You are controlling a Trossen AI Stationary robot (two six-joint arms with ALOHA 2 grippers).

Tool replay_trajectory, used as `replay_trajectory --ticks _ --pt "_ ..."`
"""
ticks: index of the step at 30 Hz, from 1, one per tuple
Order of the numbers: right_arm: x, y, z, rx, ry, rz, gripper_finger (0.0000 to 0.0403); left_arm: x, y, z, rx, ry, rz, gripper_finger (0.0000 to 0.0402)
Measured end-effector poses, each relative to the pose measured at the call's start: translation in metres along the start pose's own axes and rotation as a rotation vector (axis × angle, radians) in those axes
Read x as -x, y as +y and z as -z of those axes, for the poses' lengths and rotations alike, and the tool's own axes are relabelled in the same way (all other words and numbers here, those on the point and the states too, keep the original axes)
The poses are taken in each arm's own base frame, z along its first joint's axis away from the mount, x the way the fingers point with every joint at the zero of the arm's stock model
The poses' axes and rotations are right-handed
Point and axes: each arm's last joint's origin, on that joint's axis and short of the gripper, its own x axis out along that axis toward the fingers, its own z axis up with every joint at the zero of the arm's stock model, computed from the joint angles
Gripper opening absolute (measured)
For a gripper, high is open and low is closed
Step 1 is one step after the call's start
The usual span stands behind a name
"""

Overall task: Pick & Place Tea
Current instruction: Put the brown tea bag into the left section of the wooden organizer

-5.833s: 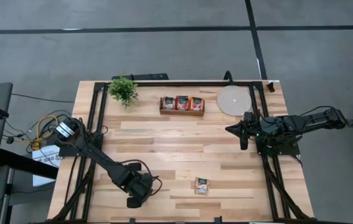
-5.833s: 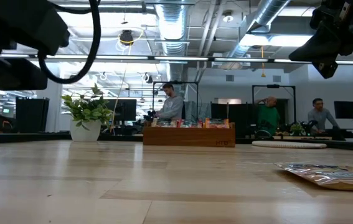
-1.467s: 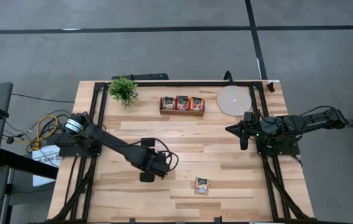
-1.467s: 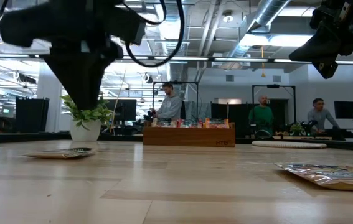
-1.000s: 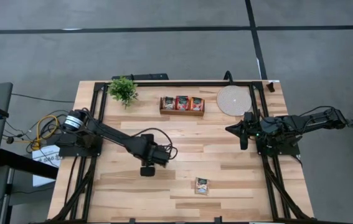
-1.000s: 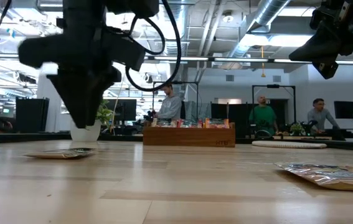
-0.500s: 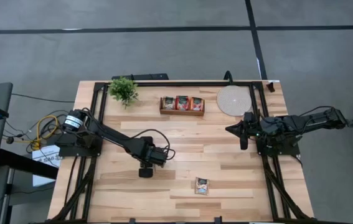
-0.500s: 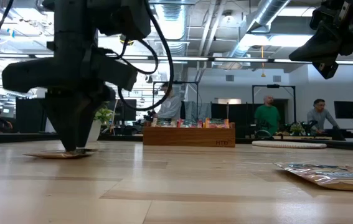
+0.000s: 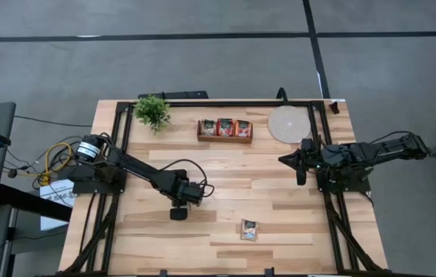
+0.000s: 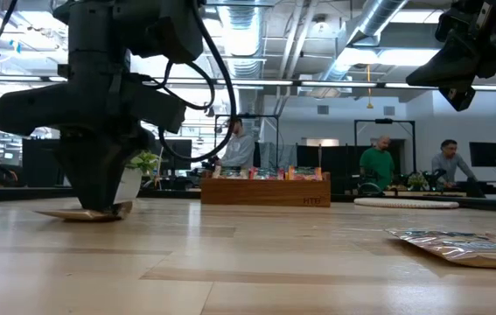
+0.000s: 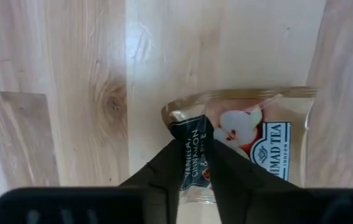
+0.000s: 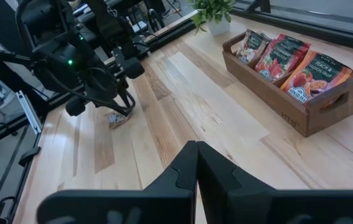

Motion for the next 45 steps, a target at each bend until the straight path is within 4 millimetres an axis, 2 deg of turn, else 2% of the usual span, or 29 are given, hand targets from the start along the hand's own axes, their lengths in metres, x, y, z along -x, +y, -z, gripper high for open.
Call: replay_trajectory --ticks 6,14,22,27,32,37,45 --pt "0.000 0.000 0.000 0.000 0.000 0.000 0.0000 0.006 0.002 0.001 0.001 -0.038 -0.052 0.0034" --pt "0.000 0.000 0.000 0.000 0.000 0.000 0.0000 0.021 0.007 0.001 0.002 -0.085 -0.178 0.0030" --pt "0.000 0.000 0.000 0.000 0.000 0.001 0.0000 0.047 0.013 -0.021 -0.107 -0.207 -0.404 0.0030" --pt "0.000 0.000 0.000 0.000 -0.001 0.001 0.0000 0.064 0.034 -0.039 -0.161 -0.238 -0.496 0.0030" --pt "0.000 0.000 0.000 0.001 0.000 0.001 0.0000 0.077 0.072 -0.054 -0.154 -0.233 -0.571 0.0030" --pt "0.000 0.000 0.000 0.001 -0.002 0.003 0.0000 0.086 0.104 -0.062 -0.076 -0.237 -0.545 0.0030" --pt "0.000 0.000 0.000 0.003 -0.002 0.003 0.0000 0.084 0.112 -0.062 -0.042 -0.249 -0.226 0.0030"
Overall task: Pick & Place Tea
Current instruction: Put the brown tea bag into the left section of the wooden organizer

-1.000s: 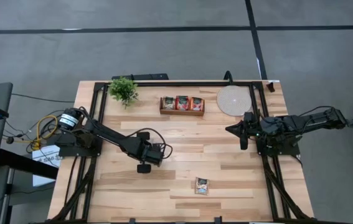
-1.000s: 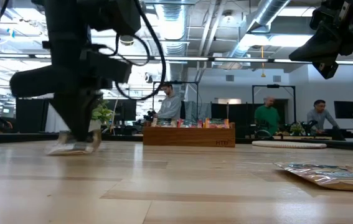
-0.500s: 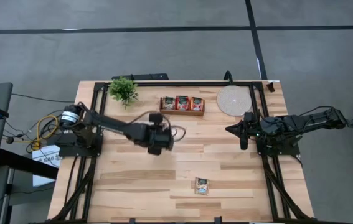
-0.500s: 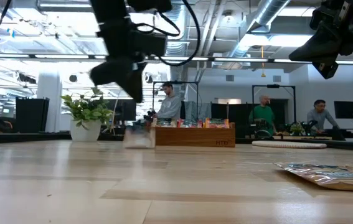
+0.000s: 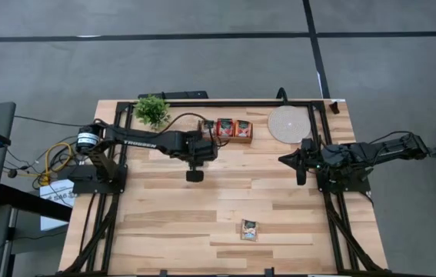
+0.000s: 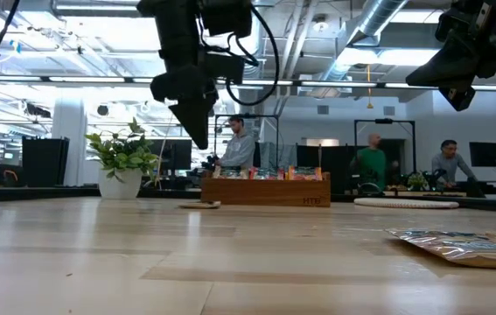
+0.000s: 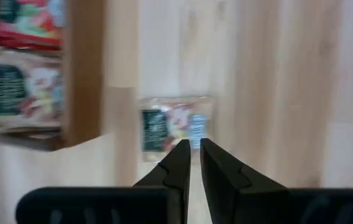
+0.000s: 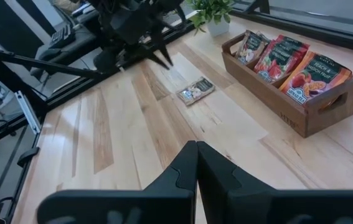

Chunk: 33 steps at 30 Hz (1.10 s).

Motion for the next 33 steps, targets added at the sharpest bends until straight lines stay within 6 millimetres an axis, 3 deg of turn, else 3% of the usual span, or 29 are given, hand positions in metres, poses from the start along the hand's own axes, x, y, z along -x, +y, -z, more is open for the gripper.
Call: replay_trajectory --ticks 14,26,33 --pt "0.000 0.000 0.000 0.007 0.000 0.000 0.0000 -0.009 0.036 0.006 0.132 0.017 0.055 0.0033" --pt "0.000 0.000 0.000 0.006 0.000 0.000 0.0000 -0.018 0.057 0.008 0.183 -0.011 0.138 0.0142" --pt "0.000 0.000 0.000 0.007 0.000 0.001 0.0000 -0.045 0.062 0.011 0.160 0.051 0.190 0.0156"
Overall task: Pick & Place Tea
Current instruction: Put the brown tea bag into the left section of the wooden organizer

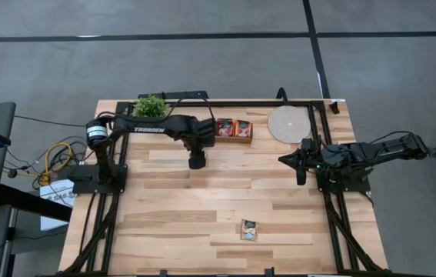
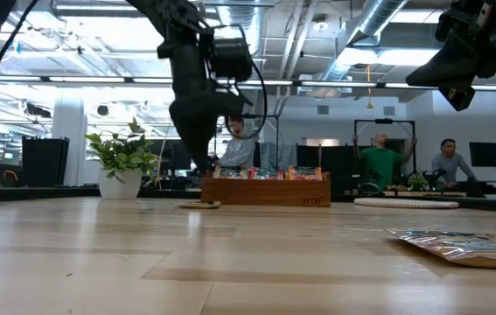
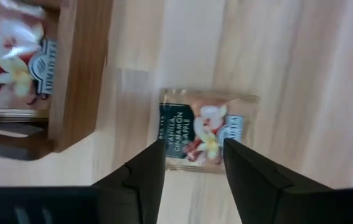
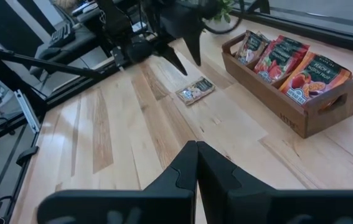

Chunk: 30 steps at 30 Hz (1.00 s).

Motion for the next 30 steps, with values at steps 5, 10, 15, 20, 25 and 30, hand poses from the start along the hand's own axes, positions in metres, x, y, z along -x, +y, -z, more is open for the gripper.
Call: replay_trajectory --ticks 5,10,15,20,25,30 --pt "0.000 0.000 0.000 0.000 0.001 0.000 0.0000 -0.015 0.007 0.002 0.007 0.046 0.001 0.0156" --pt "0.000 0.000 0.000 -0.002 0.000 0.000 0.0000 -0.025 0.014 0.004 0.031 0.075 -0.001 0.0156" --pt "0.000 0.000 0.000 -0.009 0.000 0.000 0.0000 -0.040 0.016 0.008 0.057 0.147 0.000 0.0156" --pt "0.000 0.000 0.000 -0.012 -0.003 -0.002 0.0000 -0.055 0.016 0.009 0.094 0.185 0.002 0.0156" --pt "0.000 0.000 -0.001 -0.014 -0.007 -0.004 0.0000 -0.056 0.015 0.009 0.122 0.178 0.034 0.0140" --pt "0.000 0.000 -0.001 -0.014 -0.007 -0.004 0.0000 -0.054 0.015 0.009 0.136 0.178 0.041 0.0074"
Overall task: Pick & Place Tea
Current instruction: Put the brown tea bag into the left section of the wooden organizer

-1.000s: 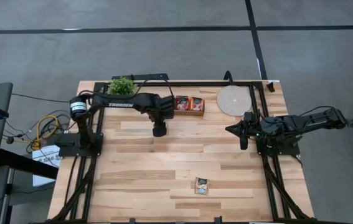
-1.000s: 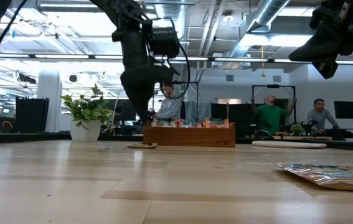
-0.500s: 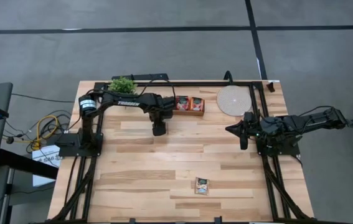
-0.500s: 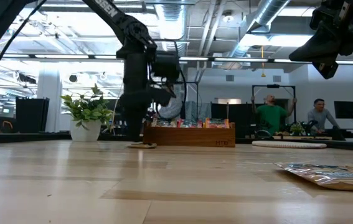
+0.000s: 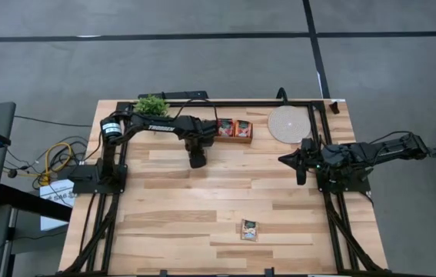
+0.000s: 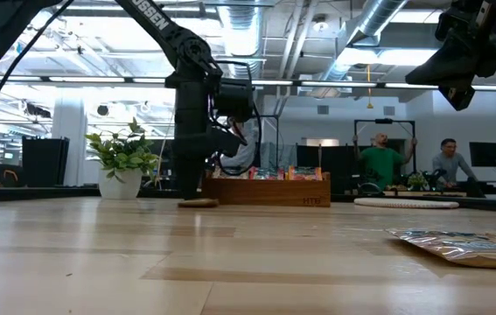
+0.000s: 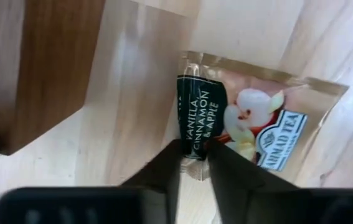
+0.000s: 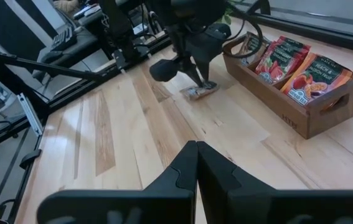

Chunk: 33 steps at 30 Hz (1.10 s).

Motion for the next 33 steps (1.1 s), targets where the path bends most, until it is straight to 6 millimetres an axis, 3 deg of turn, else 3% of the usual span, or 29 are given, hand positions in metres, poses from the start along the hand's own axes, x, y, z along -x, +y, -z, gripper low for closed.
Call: replay_trajectory --ticks 3,6,12,16,19,22,33 --pt "0.000 0.000 0.000 0.000 0.000 0.000 0.0000 0.002 -0.003 0.002 -0.006 0.011 0.011 0.0021" --pt "0.000 0.000 0.000 0.000 0.001 0.000 0.0000 0.009 -0.009 0.005 -0.017 0.008 0.029 0.0005" --pt "0.000 0.000 0.000 0.000 0.000 0.000 0.0000 0.052 -0.013 0.009 -0.033 -0.113 -0.005 0.0001" --pt "0.000 0.000 0.000 0.000 0.000 0.000 0.0000 0.094 -0.012 0.006 -0.049 -0.268 -0.151 0.0000" --pt "0.000 0.000 0.000 -0.001 -0.002 -0.001 0.0000 0.113 -0.006 -0.004 -0.073 -0.404 -0.273 0.0000" --pt "0.000 0.001 -0.001 -0.005 -0.011 -0.006 0.0000 0.119 0.003 -0.014 -0.094 -0.501 -0.328 0.0000" --pt "0.000 0.001 -0.002 -0.009 -0.021 -0.012 0.0000 0.099 0.034 -0.021 -0.155 -0.435 -0.424 0.0000"
